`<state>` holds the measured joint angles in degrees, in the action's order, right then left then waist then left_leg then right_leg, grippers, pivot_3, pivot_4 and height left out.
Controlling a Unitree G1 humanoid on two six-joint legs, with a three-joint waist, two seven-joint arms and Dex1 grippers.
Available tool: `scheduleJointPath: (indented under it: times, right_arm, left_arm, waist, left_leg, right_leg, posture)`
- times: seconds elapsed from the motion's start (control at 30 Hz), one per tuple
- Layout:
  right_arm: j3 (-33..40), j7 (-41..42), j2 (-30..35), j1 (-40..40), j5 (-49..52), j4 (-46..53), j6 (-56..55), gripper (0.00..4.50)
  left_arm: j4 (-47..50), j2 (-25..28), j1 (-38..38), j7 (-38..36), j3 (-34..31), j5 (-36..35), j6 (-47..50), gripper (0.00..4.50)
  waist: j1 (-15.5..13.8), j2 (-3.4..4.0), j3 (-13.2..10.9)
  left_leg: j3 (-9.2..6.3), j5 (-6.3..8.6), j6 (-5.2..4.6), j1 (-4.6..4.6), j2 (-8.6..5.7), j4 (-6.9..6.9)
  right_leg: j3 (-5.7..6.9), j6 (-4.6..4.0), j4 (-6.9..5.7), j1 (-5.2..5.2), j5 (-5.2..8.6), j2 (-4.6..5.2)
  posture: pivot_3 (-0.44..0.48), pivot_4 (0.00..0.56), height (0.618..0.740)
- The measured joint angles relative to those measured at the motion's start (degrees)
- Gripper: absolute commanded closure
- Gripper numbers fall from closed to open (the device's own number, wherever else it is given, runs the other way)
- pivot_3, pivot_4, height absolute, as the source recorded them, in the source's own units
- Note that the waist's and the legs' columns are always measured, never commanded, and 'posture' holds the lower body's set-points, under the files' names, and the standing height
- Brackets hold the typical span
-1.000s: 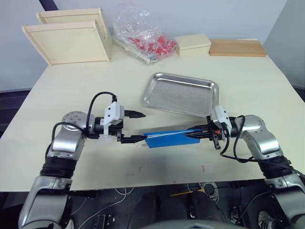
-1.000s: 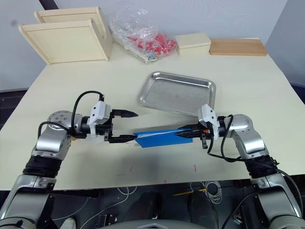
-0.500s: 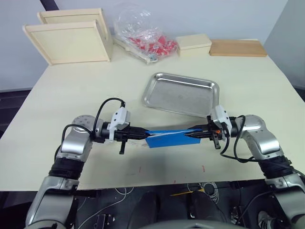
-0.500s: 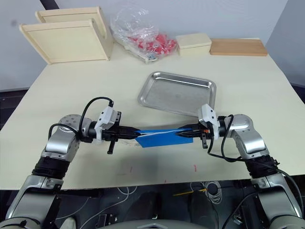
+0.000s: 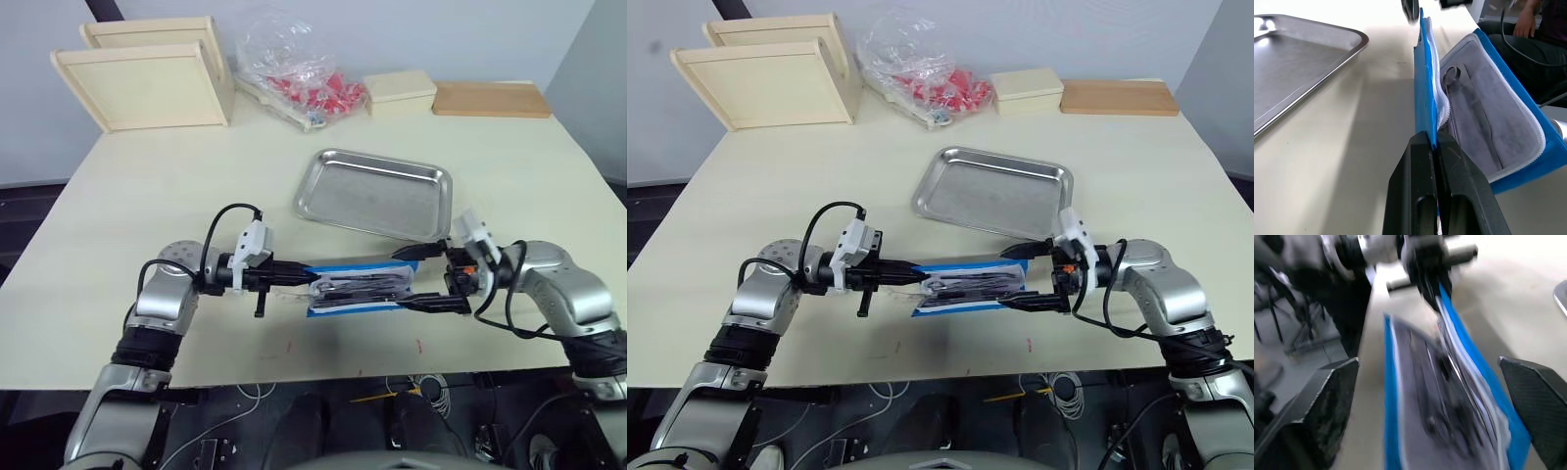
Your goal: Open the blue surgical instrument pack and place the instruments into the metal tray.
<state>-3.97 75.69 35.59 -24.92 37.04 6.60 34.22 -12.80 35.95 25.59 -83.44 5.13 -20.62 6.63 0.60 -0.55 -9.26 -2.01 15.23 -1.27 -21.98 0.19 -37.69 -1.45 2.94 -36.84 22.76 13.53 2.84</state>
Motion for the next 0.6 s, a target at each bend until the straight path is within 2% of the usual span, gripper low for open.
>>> scheduleJointPath:
  times: [0.1,0.17,0.2,0.23,0.3,0.33,0.37,0.6]
  right_arm:
    - [2.6,-2.3,0.0,-1.0,4.2,2.7,4.1,0.84]
    - [2.7,-3.8,-0.2,-0.4,5.0,3.5,5.4,1.77]
    - [2.6,-4.2,-0.2,0.0,4.9,3.6,5.6,1.96]
    - [2.3,-4.6,-0.2,0.6,4.5,3.6,5.6,2.58]
    - [1.3,-5.4,-0.1,2.2,2.7,3.4,5.3,3.26]
    - [0.0,-6.3,0.2,3.3,0.9,3.2,5.0,3.94]
    - [-0.5,-6.5,0.2,3.6,0.4,2.9,4.9,4.4]
    - [-5.3,-4.4,3.5,9.1,-6.7,2.5,-0.6,4.4]
  left_arm:
    - [-1.5,-0.6,1.0,0.0,0.0,0.5,-0.8,4.5]
    - [-2.8,-1.2,1.8,-0.1,0.0,1.0,-1.6,4.5]
    - [-3.3,-1.4,2.1,-0.1,0.0,1.2,-2.0,4.5]
    - [-4.0,-1.7,2.5,-0.1,0.1,1.4,-2.2,4.5]
    - [-4.7,-2.0,2.7,-0.2,0.1,1.4,-2.6,4.5]
    - [-5.3,-2.3,3.1,-0.3,0.1,1.5,-3.1,4.5]
    - [-5.7,-2.5,3.2,-0.3,0.1,1.6,-3.3,4.5]
    - [-9.8,-3.5,5.2,0.4,0.2,3.7,-6.6,4.5]
  waist:
    - [0.0,-0.02,0.0]
    - [-0.1,-0.03,0.0]
    - [-0.1,-0.03,0.0]
    - [-0.2,-0.03,0.0]
    - [-0.1,-0.03,0.0]
    - [-0.1,-0.03,0.0]
    - [-0.1,-0.03,0.0]
    - [0.0,-0.05,0.0]
  left_leg:
    - [-0.01,0.0,0.0,-0.01,0.0,-0.01]
    - [-0.01,0.0,0.0,-0.04,-0.01,-0.01]
    - [-0.01,0.0,0.0,-0.05,-0.02,-0.01]
    - [-0.01,0.0,0.0,-0.06,-0.04,-0.03]
    - [0.0,0.0,-0.01,-0.08,-0.04,-0.07]
    - [0.0,0.0,0.0,-0.08,-0.04,-0.09]
    - [0.0,0.0,-0.01,-0.09,-0.04,-0.11]
    - [-0.02,0.01,-0.01,-0.16,-0.06,-0.25]
  right_leg:
    - [0.01,0.0,0.01,0.0,0.0,0.0]
    - [0.02,0.0,0.03,0.0,0.0,0.0]
    - [0.02,0.01,0.03,0.0,0.0,0.0]
    - [0.03,0.01,0.03,0.0,0.0,0.0]
    - [0.03,0.01,0.02,0.01,0.0,0.01]
    - [0.03,0.01,0.01,0.01,0.0,0.01]
    - [0.03,0.02,0.01,0.01,0.0,0.0]
    - [0.12,0.02,0.0,0.0,0.0,-0.02]
  posture:
    - [0.0,0.15,0.74]
    - [0.0,0.15,0.74]
    - [0.0,0.15,0.74]
    - [0.0,0.15,0.74]
    - [0.0,0.15,0.74]
    - [0.0,0.15,0.74]
    - [0.0,0.15,0.74]
    - [0.0,0.15,0.74]
